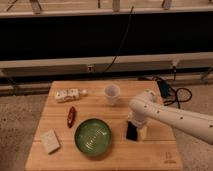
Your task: Place the eraser in the ceramic cup
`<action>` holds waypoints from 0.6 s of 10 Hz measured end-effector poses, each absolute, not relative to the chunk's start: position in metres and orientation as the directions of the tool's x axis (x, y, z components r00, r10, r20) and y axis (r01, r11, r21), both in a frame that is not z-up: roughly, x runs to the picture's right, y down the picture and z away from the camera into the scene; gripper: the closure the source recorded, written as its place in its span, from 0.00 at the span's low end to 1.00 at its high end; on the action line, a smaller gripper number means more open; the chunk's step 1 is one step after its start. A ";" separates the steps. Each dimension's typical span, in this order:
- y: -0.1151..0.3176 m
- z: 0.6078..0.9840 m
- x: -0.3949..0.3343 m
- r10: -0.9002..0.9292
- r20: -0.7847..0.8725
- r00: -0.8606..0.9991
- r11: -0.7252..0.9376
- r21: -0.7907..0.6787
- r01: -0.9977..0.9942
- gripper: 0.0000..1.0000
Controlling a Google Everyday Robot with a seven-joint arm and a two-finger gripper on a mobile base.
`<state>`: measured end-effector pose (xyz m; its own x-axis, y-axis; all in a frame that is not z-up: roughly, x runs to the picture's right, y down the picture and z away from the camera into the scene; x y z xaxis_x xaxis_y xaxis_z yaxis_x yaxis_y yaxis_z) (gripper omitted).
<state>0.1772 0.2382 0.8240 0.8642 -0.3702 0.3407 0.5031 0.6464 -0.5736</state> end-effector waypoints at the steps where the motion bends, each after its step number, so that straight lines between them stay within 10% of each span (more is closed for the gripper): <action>1: 0.239 0.824 0.177 -0.371 0.343 0.863 0.645 -0.574 0.505 0.20; 6: 0.243 0.826 0.177 -0.373 0.351 0.859 0.640 -0.573 0.512 0.22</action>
